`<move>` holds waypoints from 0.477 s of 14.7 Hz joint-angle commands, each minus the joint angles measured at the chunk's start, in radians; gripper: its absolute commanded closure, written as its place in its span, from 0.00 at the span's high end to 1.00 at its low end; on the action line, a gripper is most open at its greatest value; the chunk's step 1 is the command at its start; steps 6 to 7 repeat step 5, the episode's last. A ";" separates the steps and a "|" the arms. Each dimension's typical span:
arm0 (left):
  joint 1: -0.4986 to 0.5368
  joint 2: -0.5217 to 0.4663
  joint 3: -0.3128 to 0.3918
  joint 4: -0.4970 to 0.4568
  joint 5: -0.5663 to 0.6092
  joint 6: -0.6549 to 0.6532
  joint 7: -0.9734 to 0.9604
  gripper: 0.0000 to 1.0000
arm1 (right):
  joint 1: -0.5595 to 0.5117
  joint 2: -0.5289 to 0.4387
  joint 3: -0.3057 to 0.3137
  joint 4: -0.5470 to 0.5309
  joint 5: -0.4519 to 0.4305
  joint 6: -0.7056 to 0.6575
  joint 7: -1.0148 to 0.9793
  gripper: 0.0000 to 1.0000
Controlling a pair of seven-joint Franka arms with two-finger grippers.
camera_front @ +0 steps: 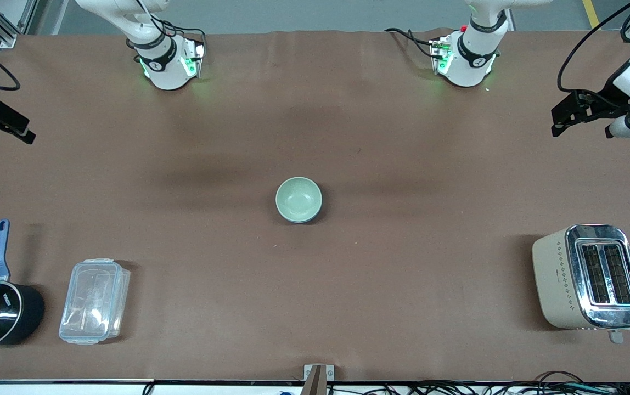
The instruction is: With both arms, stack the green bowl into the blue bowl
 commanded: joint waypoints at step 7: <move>0.003 0.002 -0.013 0.006 -0.017 0.003 0.010 1.00 | -0.017 0.014 0.010 0.021 0.001 -0.016 -0.023 1.00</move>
